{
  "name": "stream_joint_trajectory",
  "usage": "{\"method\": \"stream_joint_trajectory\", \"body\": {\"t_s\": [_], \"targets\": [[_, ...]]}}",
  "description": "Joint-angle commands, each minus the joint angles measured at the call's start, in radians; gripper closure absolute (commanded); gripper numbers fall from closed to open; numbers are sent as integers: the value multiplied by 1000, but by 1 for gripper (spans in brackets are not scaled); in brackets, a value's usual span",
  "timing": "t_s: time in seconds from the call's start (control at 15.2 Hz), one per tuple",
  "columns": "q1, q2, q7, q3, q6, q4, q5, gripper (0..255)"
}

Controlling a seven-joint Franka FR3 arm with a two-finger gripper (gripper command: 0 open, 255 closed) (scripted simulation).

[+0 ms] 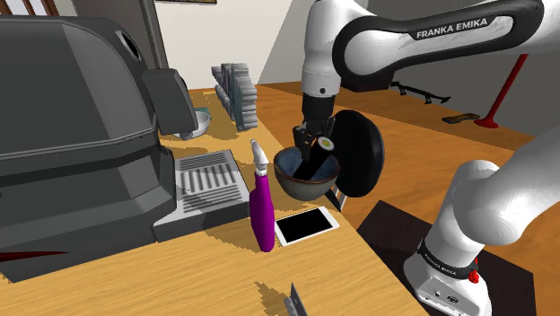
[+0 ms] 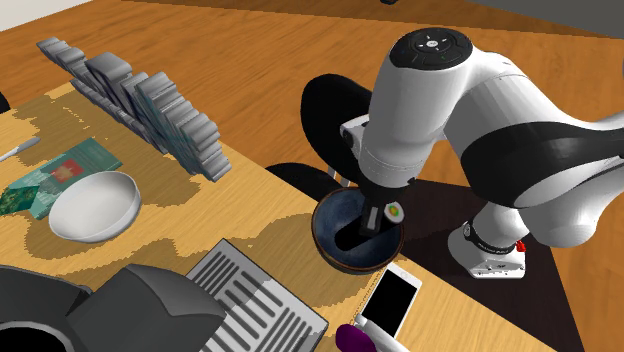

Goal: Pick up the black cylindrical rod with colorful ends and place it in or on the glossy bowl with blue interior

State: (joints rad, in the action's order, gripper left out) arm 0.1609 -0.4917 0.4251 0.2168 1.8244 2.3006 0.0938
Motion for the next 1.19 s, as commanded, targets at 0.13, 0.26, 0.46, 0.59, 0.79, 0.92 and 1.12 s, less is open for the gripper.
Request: {"method": "stream_joint_trajectory", "body": {"t_s": [0.13, 0.26, 0.46, 0.59, 0.79, 0.92, 1.12], "targets": [[0, 2, 0, 0, 1, 2, 0, 0], [0, 2, 0, 0, 1, 1, 0, 0], [-1, 0, 0, -2, -33, -31, -2, 0], [-3, 2, 2, -6, -100, -99, -5, 0], [-4, 4, 2, -8, -126, -127, -6, 0], [-4, 4, 2, -8, -126, -128, -6, 0], [-4, 4, 2, -8, -126, -128, -6, 0]]}}
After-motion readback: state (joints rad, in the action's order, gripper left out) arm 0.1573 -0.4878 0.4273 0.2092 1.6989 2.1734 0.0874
